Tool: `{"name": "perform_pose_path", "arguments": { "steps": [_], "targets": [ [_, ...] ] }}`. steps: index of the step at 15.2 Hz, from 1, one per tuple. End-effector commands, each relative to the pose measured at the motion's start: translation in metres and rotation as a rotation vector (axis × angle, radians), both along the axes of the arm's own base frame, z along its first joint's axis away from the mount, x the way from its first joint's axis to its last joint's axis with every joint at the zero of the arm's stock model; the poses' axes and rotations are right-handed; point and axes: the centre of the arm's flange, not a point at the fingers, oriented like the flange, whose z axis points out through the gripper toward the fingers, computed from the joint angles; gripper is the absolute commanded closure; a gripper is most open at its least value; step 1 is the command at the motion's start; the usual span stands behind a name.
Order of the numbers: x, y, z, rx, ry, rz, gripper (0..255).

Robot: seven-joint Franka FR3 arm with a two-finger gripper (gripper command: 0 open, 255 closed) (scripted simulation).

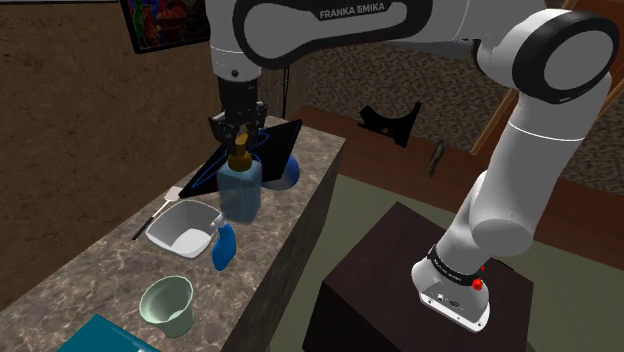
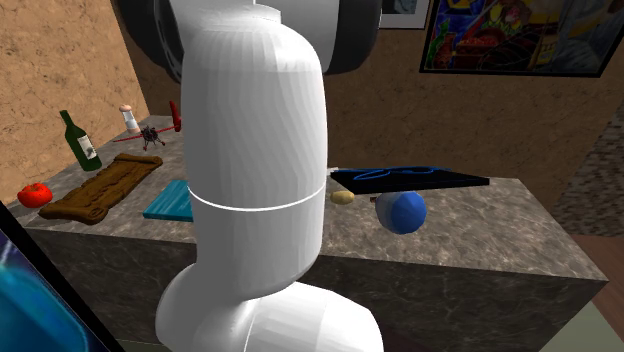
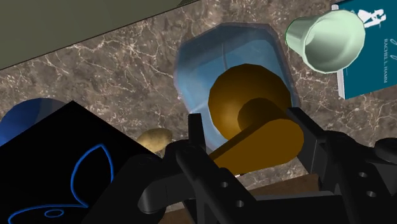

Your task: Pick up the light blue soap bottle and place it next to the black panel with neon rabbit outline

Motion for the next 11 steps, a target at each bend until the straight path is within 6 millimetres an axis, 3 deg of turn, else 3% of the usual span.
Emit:
{"name": "perform_pose_path", "arguments": {
  "steps": [1,6,11],
  "targets": [
    [0.001,0.001,0.012,0.000,0.000,0.000,255],
    [0.001,0.001,0.038,0.000,0.000,0.000,255],
    [0.018,-0.062,0.038,0.000,0.000,0.000,255]
  ]
}}
